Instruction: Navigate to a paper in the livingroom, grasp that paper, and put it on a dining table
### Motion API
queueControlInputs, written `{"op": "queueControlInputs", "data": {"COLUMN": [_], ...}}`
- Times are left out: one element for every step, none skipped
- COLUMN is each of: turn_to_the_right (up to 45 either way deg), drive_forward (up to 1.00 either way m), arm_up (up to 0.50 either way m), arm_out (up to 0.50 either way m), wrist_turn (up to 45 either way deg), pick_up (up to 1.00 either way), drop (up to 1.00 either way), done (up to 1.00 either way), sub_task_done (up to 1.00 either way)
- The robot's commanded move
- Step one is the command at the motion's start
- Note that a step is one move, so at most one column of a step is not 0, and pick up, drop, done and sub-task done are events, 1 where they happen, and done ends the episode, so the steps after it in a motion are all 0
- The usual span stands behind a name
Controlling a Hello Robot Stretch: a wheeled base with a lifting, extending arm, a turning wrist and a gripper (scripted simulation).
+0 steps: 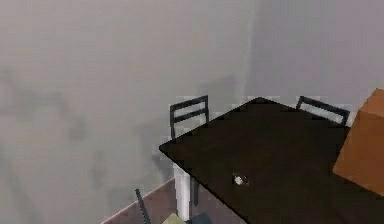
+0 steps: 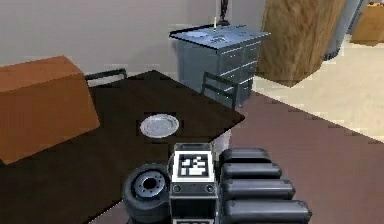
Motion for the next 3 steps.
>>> {"op": "queueControlInputs", "data": {"turn_to_the_right": [12.0, -15.0, 21.0], "drive_forward": [0.0, 0.0, 0.0], "arm_up": [0.0, 0.0, 0.0], "arm_out": [0.0, 0.0, 0.0], "wrist_turn": [0.0, 0.0, 0.0], "pick_up": [0.0, 0.0, 0.0], "drop": [0.0, 0.0, 0.0], "done": [0.0, 0.0, 0.0], "sub_task_done": [0.0, 0.0, 0.0]}}
